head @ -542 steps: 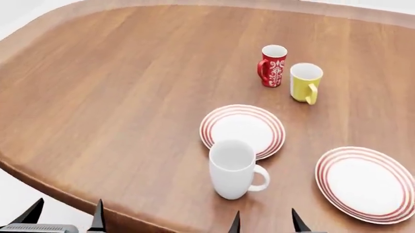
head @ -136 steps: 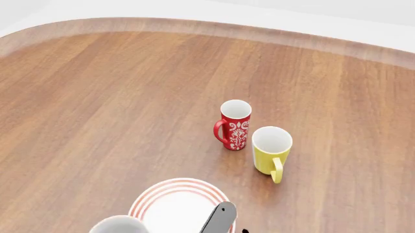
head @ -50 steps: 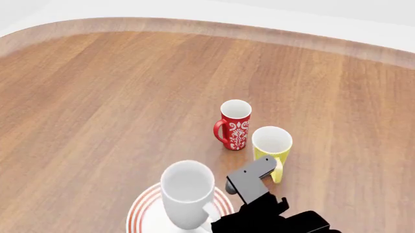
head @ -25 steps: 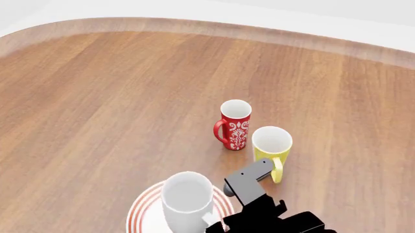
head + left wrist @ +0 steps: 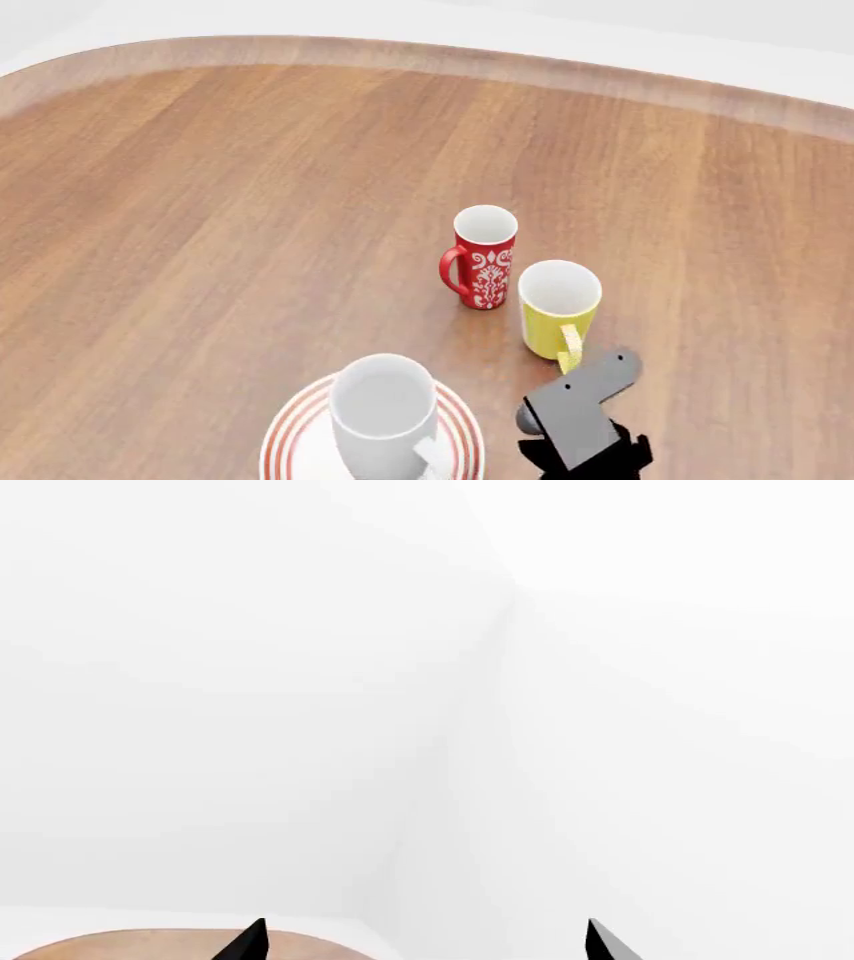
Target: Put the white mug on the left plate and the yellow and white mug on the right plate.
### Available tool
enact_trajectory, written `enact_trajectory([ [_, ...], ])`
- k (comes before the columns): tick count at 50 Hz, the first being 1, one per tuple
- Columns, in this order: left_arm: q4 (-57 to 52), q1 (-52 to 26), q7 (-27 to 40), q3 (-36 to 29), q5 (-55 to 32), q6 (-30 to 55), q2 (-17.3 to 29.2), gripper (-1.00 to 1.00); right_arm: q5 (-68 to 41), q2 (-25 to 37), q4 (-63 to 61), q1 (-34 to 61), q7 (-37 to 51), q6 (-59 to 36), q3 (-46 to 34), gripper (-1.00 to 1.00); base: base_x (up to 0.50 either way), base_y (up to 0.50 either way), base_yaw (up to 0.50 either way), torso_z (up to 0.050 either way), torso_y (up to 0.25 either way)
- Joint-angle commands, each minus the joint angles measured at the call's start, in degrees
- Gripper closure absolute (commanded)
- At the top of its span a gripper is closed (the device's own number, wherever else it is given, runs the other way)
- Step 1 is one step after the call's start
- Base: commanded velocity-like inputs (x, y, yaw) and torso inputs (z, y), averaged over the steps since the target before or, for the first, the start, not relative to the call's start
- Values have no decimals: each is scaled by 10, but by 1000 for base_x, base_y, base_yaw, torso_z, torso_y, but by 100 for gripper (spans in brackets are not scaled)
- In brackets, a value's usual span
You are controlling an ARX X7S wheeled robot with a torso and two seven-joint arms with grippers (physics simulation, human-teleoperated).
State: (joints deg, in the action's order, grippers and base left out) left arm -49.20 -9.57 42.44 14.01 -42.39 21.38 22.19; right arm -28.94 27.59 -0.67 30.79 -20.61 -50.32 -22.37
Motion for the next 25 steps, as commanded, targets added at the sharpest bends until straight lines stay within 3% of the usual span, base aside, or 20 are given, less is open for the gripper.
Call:
enact_trajectory([
  [1,8,-2,-4,-9,9,-7,-2,-100,-49,59,-211,-91,58,8,109,-100,0,0,0,0,0],
  [11,21,-1,-15,-4,9,-20,-1,-100,-28,22,-192,-58,90,95,165,-100,0,0,0,0,0],
  [17,25,-2,-17,-2,5,-21,2,-100,-26,-30,-104,17,131,98,191,-100,0,0,0,0,0],
  [25,24,0,-18,-4,6,-24,2,-100,16,-64,42,79,131,125,158,-100,0,0,0,0,0],
])
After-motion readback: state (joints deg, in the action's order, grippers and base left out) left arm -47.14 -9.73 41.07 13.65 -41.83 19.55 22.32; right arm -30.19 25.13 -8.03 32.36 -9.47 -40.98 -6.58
